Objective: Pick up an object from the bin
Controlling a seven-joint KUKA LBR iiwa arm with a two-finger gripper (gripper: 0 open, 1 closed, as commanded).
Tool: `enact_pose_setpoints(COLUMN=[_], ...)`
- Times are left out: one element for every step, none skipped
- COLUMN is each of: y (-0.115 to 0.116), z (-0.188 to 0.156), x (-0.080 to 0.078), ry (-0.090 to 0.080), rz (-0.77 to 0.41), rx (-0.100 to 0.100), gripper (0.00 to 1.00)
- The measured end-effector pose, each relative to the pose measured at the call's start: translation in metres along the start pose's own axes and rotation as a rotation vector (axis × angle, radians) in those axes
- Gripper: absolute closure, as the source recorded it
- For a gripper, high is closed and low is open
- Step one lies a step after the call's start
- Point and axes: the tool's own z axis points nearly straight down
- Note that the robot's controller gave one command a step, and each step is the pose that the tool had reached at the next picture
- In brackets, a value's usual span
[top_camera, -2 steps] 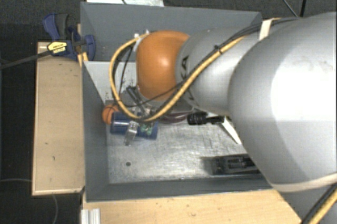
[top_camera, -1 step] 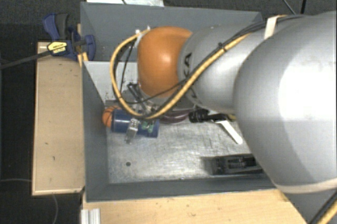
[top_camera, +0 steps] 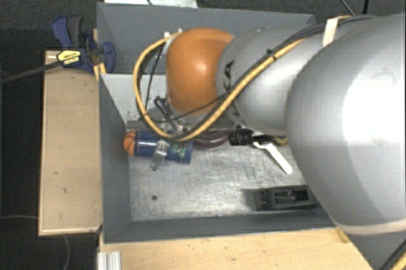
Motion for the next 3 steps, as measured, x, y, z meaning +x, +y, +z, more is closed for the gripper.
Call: enact_pose_setpoints(y=[0.0001,-0.0001,0.0], z=[-0.0042,-0.0069,-0.0098], x=[-0.0003,-0.0002,-0.0005], ry=[-0.001,0.001,0.001], rz=[-0.001,-0.001,-0.001], rx=[0.0,0.001,0.001], gripper=[1.0,1.0,1.0])
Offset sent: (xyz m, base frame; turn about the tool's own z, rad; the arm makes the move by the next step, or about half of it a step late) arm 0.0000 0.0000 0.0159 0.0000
